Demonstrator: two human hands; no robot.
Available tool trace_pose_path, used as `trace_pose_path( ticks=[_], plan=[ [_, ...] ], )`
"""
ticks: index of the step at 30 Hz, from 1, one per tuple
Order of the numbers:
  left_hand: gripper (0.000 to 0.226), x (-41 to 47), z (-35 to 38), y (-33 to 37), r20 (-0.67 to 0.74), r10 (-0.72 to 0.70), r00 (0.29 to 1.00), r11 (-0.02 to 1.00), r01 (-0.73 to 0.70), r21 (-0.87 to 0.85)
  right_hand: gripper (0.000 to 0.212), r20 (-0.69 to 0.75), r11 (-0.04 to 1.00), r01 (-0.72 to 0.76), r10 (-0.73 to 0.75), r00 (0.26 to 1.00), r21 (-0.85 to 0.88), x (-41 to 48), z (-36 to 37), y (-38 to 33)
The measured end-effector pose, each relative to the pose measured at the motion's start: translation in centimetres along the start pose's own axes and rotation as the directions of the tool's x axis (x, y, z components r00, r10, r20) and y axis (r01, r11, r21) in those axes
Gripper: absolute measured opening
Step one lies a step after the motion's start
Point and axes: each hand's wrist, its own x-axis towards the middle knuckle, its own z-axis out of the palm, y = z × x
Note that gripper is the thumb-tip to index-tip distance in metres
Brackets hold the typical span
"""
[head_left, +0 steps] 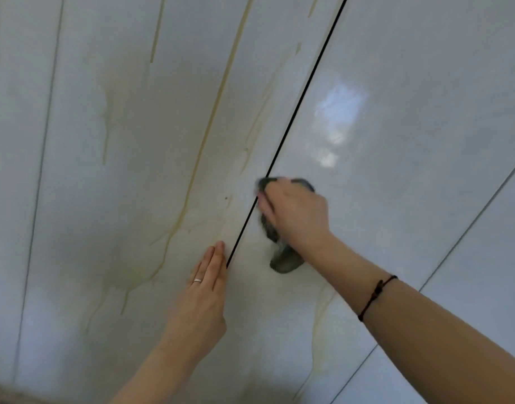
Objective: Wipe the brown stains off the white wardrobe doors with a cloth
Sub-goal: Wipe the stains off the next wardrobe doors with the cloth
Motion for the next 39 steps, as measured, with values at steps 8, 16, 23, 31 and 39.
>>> trace_pose_path(
  ticks=[8,16,23,31,39],
  plan=[
    [0.077,-0.4,2.9,-0.6,-0.198,-0.089,0.976,0.967,0.037,-0.253,0.033,-0.158,0.997,-0.058,0.067,0.985,0.057,-2.7,3.8,-6.8],
    [0.074,-2.5,4.5,1.2,-0.172,-0.035,0.984,0.947,-0.022,-0.321,0.031,0.022,0.989,0.133,-0.134,0.991,0.066,-8.6,2.6,-5.7],
    [0.087,-1.3,4.2,0.8,-0.16,-0.017,0.987,0.996,0.002,-0.095,0.028,-0.232,0.763,-0.647,0.632,0.739,0.019,-5.4,-1.5,9.2],
    [0.097,-1.4,4.2,1.8,-0.099,-0.032,0.995,0.999,0.029,-0.032,0.033,-0.045,0.825,-0.56,0.564,0.825,0.072,-24.3,3.3,-4.3],
    [0.101,-1.0,5.2,1.3,-0.113,-0.081,0.99,0.994,0.073,-0.078,0.025,-0.167,0.299,-0.885,0.953,0.254,0.358,-16.1,1.1,3.9]
  ],
)
